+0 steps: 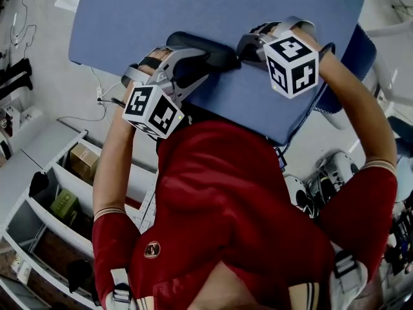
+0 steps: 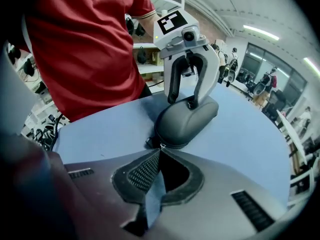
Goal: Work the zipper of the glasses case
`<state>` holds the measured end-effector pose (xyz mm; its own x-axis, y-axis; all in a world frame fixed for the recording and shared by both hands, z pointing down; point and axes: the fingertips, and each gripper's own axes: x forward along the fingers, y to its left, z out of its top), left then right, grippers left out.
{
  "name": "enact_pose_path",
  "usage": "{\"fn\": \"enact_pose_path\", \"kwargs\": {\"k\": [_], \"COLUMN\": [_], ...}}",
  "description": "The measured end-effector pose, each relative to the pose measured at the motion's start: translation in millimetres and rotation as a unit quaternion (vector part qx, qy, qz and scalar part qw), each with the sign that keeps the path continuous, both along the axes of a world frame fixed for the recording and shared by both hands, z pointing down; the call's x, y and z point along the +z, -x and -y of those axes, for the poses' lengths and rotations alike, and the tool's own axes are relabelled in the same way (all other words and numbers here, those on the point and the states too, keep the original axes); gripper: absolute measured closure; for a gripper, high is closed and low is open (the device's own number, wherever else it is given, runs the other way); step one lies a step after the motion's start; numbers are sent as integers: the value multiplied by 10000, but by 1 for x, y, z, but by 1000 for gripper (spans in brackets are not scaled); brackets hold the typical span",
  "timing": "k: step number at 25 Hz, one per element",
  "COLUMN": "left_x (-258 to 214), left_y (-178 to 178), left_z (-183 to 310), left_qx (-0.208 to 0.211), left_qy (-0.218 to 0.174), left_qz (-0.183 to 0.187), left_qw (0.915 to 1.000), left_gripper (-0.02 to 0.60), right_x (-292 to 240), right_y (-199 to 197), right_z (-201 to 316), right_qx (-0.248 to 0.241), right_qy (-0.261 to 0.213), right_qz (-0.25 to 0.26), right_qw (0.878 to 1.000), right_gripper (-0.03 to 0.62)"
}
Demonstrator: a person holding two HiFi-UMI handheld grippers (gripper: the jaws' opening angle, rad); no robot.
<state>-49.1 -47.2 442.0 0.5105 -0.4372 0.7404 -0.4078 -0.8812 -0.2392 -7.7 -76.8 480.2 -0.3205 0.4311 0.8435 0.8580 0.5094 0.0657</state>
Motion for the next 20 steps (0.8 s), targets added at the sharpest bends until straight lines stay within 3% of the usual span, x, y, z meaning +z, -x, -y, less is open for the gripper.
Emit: {"fn": "enact_pose_path", "kwargs": {"k": [6,10,16,20], "left_x": [1,0,-2,1], "left_y": [3,0,-1,0], "left_z": [-2,0,0,-1], "left_qx": [23,75,292,520], "left_qy": [-76,-100,-157,-205], "left_qz": [8,-7,-63,-74], "left_qw": [10000,9999,9994,9984], "left_gripper": [416,416,414,414], "right_x": [-1,-2,-4,-2], "right_y": [1,-1,-2,-1], "right_z": [-12,-17,-21,-27], "right_qx": [903,1618,2989,3837], "right_qy": [-92,-137,-347,-408], "right_qz": [-18,-105,-191,-246], "right_qw": [9959,9867,9535,9222], "right_gripper": [595,595,595,595]}}
